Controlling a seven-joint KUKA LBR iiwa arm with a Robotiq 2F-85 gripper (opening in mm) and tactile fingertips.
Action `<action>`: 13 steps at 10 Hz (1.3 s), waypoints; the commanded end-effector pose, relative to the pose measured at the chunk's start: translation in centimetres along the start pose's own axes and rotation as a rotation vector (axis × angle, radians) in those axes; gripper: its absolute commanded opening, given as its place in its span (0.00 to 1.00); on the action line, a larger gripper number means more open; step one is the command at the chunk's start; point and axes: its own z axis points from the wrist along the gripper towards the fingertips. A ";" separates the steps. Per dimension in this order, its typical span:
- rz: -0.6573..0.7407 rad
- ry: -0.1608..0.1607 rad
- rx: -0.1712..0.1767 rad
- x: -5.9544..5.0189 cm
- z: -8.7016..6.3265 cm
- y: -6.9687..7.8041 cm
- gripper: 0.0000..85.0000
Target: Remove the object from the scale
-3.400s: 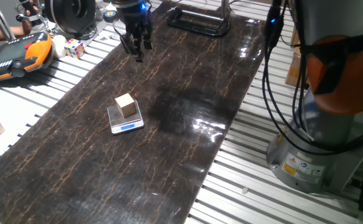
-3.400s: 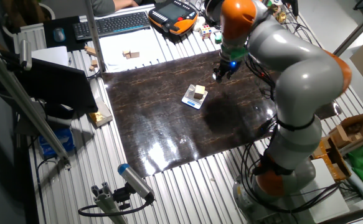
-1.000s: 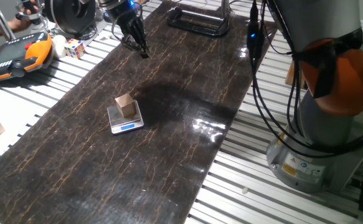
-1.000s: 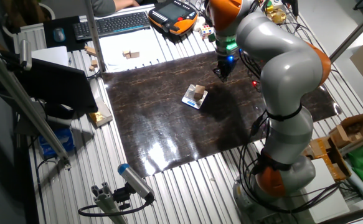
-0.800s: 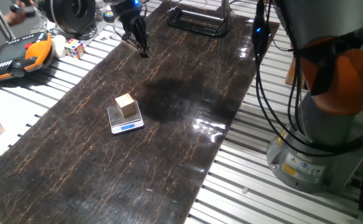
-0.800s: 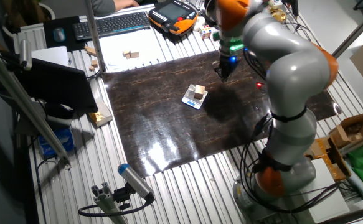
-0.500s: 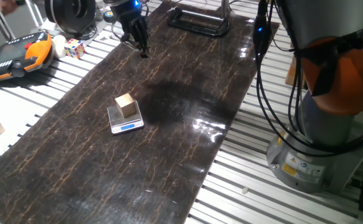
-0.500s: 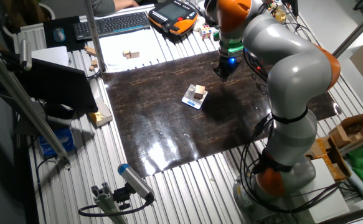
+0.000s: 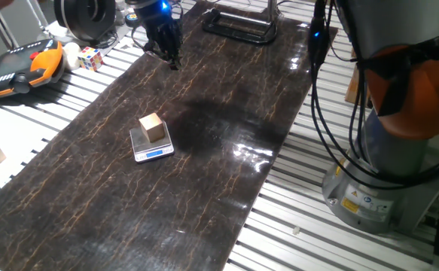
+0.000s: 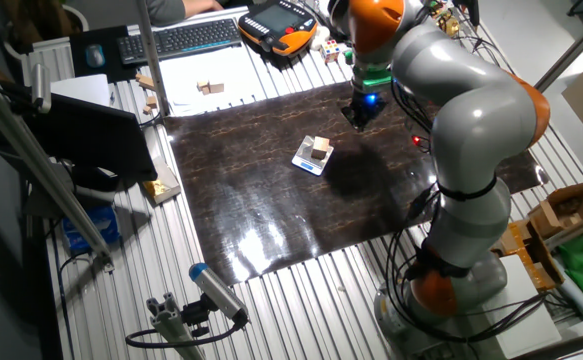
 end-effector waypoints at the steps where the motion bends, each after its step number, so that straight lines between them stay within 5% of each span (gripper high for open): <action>1: 0.097 0.004 -0.024 -0.9 0.6 0.4 0.06; 4: 0.196 -0.032 -0.059 -3.5 2.1 1.9 0.42; 8: 0.300 -0.107 -0.039 -5.0 5.0 5.8 0.71; 13: 0.321 -0.145 -0.054 -6.7 8.4 6.8 0.77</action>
